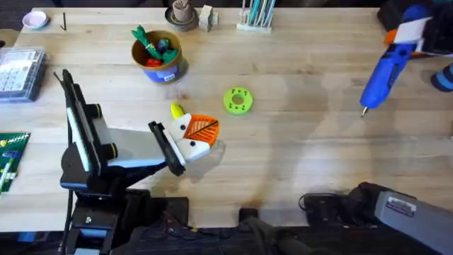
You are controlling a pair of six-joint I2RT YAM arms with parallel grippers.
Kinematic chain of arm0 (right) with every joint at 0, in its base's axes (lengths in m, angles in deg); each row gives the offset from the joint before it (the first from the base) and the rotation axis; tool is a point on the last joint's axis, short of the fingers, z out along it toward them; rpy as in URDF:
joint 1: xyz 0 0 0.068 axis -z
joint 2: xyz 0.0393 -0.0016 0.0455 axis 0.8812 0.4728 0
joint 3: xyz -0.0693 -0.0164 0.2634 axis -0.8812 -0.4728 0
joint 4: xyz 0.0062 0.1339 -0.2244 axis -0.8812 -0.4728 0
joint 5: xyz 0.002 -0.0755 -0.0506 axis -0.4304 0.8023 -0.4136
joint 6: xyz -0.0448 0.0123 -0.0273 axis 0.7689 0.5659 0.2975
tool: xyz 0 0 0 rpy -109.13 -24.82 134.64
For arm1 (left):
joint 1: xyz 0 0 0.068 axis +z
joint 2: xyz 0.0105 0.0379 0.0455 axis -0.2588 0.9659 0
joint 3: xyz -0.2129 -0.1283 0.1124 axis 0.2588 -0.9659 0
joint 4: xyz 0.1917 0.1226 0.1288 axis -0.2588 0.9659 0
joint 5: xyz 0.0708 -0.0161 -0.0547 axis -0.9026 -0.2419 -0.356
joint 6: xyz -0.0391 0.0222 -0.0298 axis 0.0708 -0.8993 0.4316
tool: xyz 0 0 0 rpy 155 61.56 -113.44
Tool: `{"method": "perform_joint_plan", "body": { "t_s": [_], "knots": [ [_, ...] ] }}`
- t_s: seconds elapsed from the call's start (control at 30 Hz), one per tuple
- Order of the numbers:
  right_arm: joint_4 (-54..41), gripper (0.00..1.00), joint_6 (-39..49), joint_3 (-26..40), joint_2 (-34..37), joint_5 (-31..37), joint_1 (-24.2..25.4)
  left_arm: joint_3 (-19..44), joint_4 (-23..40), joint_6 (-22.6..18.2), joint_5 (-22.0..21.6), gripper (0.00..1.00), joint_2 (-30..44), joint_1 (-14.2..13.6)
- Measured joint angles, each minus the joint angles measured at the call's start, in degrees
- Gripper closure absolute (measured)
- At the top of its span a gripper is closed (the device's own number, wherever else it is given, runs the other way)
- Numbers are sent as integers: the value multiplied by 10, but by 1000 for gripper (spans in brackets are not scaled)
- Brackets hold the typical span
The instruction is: Pick up the gripper from the table and insert it into the empty holder that is missing its gripper. Then pick up a screw, insert it into the mounting hole, and use the screwdriver to tighten it. Finally, clean up the table by picking up the vegetable and placing it into the bucket.
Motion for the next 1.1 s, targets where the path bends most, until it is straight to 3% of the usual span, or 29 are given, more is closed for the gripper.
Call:
{"method": "perform_joint_plan", "body": {
  "t_s": [0.43, 0.6, 0.87, 1.1],
  "knots": [
    [-5, 980, -4, -3, -184, -66, 0, 0, 0, 0, 0, 988, 0, 0],
    [47, 980, -10, -87, -279, -95, -22, 0, 0, 0, 0, 988, 0, 0],
    [300, 980, -87, -290, -387, -149, -142, 0, 0, 0, 0, 988, 0, 0],
    [442, 980, -116, -344, -373, -147, -316, 0, 0, 0, 0, 988, 0, 0]
  ]
}}
